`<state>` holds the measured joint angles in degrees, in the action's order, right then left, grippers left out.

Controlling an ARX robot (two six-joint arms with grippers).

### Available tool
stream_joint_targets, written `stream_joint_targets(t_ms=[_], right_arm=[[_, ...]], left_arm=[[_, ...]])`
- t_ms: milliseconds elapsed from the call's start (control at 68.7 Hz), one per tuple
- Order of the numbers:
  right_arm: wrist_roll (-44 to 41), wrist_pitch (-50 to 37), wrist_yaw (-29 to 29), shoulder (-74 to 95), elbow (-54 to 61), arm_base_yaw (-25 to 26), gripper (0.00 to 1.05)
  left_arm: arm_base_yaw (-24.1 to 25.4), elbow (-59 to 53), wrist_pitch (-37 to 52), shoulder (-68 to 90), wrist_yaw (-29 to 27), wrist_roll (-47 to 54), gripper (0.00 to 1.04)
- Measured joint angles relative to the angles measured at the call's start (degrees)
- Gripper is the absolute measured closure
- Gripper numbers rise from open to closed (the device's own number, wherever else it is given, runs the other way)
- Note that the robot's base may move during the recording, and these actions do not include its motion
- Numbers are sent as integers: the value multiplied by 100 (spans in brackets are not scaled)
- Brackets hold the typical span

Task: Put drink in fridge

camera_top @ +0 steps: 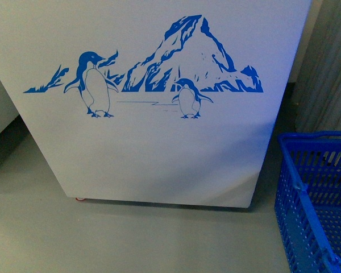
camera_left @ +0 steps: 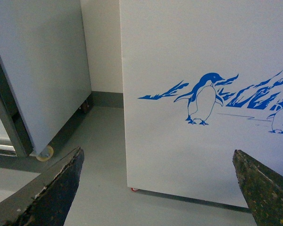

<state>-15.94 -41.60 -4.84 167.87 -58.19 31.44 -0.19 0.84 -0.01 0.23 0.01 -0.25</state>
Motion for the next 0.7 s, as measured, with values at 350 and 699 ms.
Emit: stream_joint_targets(t_ms=[350,699], right_arm=[[1613,-254,1058,-3368,2159,-1069,64],[2481,2542,1471,-9412,2962,-1777,64]], left_arm=[[0,0,0,0,0,0,8],[0,0,0,0,0,0,8]])
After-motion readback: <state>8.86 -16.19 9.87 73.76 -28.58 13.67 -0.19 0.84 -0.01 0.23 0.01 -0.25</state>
